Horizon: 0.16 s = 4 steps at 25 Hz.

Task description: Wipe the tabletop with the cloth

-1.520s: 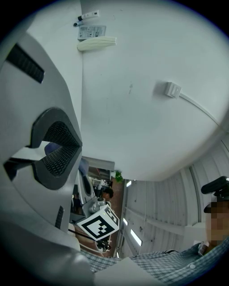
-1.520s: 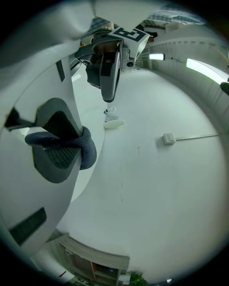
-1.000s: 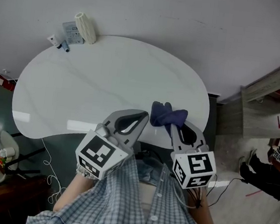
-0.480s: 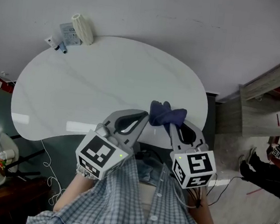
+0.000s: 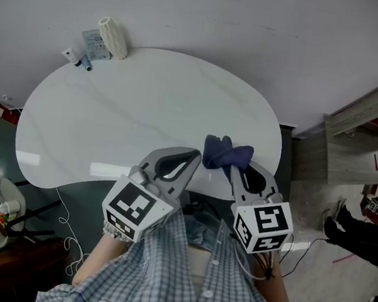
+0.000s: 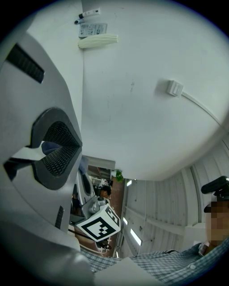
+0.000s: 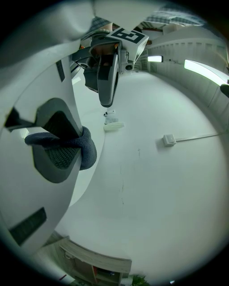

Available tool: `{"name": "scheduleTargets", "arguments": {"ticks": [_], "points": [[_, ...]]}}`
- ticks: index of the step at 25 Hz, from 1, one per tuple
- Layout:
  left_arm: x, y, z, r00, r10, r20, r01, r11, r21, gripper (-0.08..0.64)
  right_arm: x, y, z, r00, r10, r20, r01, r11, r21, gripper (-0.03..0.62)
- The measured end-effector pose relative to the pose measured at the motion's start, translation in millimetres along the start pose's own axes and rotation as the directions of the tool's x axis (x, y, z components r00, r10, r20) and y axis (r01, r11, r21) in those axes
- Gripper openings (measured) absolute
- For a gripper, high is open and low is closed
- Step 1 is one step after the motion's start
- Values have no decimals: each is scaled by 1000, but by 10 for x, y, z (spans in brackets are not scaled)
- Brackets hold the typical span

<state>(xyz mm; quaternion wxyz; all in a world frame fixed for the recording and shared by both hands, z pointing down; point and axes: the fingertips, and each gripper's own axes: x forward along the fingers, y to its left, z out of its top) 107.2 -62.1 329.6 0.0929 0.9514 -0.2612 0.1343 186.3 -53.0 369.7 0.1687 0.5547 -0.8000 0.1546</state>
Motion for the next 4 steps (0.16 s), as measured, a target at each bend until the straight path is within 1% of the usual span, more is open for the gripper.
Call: {"name": "scheduleTargets", "arguments": {"ticks": [4], "points": [[-15, 7, -7, 1000, 2, 1, -2, 1000, -1, 6, 8, 20, 1, 1000, 3, 0, -3, 1000, -2, 23]]}}
